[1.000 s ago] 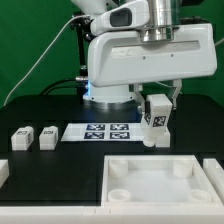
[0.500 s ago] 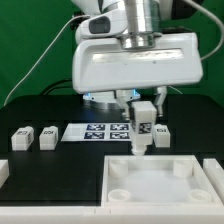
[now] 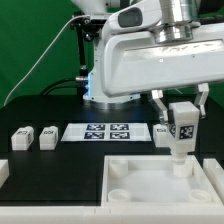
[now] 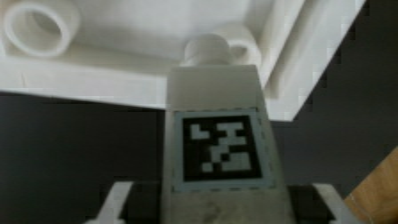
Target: Assemble one leg
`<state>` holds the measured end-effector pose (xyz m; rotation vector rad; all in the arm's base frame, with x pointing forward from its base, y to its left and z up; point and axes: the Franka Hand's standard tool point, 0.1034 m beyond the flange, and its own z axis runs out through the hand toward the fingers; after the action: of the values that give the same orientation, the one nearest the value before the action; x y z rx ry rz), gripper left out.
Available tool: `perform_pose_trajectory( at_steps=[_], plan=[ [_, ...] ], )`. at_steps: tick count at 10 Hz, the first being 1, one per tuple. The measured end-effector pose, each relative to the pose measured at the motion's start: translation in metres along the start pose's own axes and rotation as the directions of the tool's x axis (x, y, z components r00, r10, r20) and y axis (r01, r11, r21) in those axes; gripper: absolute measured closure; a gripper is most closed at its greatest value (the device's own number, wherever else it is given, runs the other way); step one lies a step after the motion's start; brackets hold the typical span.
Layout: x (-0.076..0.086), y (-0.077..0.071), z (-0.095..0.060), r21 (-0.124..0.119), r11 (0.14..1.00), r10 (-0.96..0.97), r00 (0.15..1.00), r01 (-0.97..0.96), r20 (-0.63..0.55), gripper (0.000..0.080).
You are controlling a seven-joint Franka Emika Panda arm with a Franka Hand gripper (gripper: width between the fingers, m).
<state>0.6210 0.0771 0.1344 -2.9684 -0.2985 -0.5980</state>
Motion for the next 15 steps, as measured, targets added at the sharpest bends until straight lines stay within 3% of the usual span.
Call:
perform_pose_trajectory(
  at_steps=[3,6,9,11,15],
  plan=[
    [-0.002,0.006,0.001,-0.019,1.000,-0.006,0.999,0.006,-0.043,0.0506],
    [-0.007,0.002,0.007,-0.003,1.000,0.016,1.000,-0.016,-0.014,0.0506],
    [0.013,-0.012,0.018,0.026,0.999,0.036,0.999,-0.036,-0.018,0.0506],
    [0.021,-0.011,0.027,0.021,0.999,0.035,0.998,-0.034,-0.051,0.0506],
    [0.020,-0.012,0.028,0.021,0.999,0.036,0.998,-0.035,-0.053,0.0506]
  ],
)
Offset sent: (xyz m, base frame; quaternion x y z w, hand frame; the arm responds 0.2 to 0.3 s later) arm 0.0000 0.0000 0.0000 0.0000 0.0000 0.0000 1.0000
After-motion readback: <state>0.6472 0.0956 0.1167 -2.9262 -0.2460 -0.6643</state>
